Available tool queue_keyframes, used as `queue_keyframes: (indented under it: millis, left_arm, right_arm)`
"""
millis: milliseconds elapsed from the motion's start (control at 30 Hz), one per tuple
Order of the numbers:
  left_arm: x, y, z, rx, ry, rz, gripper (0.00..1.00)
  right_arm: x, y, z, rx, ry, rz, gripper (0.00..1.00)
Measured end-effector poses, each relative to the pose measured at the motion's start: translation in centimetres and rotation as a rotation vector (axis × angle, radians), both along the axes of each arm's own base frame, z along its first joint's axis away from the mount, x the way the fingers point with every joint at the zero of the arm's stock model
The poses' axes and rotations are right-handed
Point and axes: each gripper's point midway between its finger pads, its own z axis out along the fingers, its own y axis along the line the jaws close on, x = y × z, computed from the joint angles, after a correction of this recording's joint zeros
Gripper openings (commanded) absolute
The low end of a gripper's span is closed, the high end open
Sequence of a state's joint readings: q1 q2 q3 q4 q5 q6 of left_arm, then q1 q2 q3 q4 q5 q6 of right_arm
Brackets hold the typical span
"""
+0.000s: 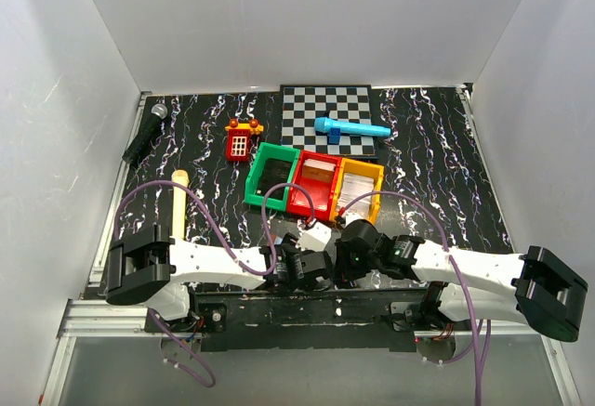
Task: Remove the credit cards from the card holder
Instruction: Remove the credit card from the card holder.
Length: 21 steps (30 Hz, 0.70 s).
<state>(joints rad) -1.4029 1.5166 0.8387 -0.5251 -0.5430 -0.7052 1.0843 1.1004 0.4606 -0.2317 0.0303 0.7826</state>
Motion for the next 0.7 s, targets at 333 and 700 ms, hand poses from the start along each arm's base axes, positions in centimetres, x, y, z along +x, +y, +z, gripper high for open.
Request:
queue_keyframes:
  millis: [333, 700]
  left_arm:
    - [-0.01, -0.06, -0.22, 0.005, 0.002, -0.003, 0.67]
    - [-0.29, -0.29, -0.50, 0.004, 0.017, -0.017, 0.67]
  right_arm:
    - [0.11, -0.05, 0.00, 0.000, 0.000, -0.004, 0.01]
    - [0.21, -0.09, -0.01, -0.001, 0.000, -0.008, 0.01]
